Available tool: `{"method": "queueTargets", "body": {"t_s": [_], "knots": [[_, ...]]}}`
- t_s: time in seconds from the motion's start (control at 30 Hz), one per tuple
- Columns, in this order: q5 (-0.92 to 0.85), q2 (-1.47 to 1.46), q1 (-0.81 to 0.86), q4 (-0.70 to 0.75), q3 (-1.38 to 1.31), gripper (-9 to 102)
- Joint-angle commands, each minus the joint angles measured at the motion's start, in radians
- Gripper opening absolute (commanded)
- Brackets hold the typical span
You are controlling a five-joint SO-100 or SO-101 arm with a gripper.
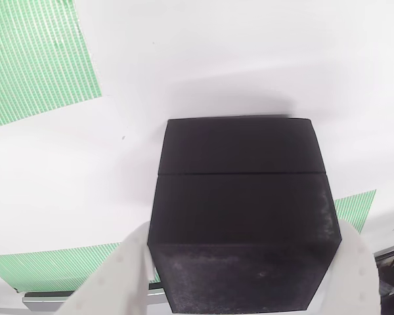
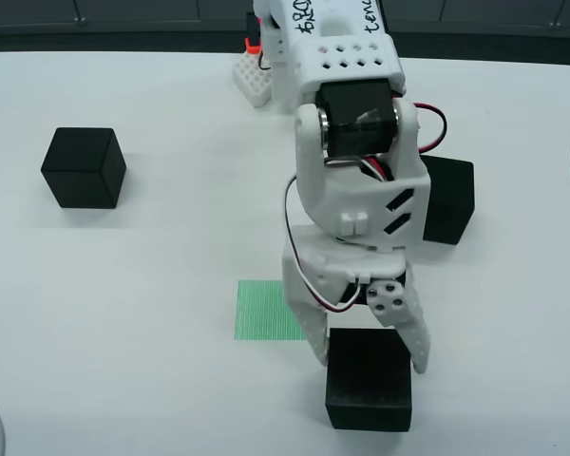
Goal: Stack 3 Blocks on the chosen place.
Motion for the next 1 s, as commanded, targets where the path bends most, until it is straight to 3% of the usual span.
{"method": "queueTargets", "body": {"t_s": [0.0,0.7,0.97], "knots": [[-0.015,0.063,0.005,0.008,0.044,23],[-0.16,0.469,0.114,0.02,0.445,23],[-0.236,0.505,0.183,0.066,0.446,23]]}}
